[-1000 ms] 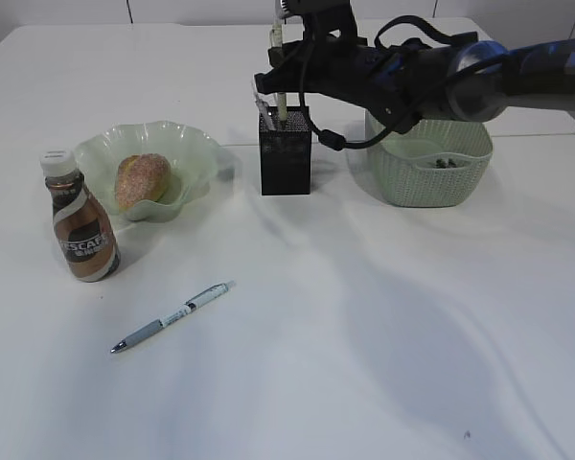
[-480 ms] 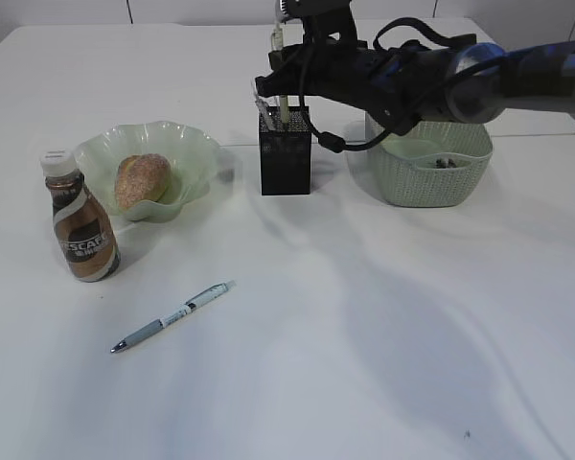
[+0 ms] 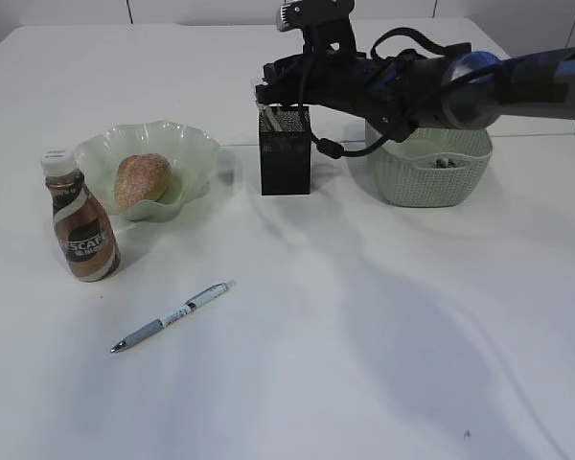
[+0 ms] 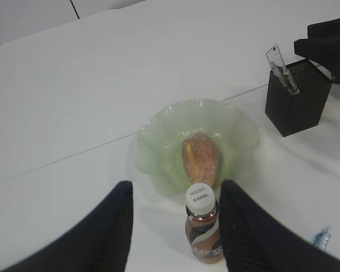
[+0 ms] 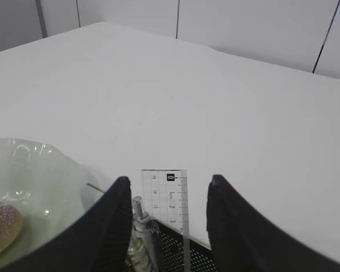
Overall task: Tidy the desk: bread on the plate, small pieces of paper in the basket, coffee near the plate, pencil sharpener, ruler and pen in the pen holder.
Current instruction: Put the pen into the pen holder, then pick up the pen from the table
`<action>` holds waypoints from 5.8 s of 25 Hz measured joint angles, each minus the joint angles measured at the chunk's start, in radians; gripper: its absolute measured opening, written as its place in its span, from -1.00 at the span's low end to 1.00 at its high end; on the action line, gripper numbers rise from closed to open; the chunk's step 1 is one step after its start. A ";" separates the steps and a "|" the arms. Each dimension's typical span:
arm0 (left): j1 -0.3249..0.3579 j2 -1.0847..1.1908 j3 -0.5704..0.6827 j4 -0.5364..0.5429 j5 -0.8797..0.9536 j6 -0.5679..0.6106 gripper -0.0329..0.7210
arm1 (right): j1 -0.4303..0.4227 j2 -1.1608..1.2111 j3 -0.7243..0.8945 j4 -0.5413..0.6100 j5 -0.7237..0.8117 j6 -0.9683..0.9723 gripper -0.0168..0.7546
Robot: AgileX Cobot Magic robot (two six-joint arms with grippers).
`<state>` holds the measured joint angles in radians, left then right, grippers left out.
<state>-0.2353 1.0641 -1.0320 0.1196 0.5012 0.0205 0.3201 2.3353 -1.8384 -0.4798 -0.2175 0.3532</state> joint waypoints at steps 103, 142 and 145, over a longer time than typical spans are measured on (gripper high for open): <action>-0.286 1.090 -0.413 -0.170 0.421 0.235 0.05 | 0.031 -0.648 -0.088 0.584 1.476 -0.366 -0.01; -0.289 1.101 -0.459 -0.134 0.537 0.259 -0.72 | 0.031 -0.648 -0.088 0.580 1.476 -0.388 -0.01; -0.289 1.105 -0.539 -0.161 0.608 0.261 -0.72 | 0.031 -0.648 -0.088 0.580 1.476 -0.388 -0.01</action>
<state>-0.5248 2.1686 -1.5710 -0.0417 1.1095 0.2813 0.3510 1.6877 -1.9259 0.1002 1.2583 -0.0351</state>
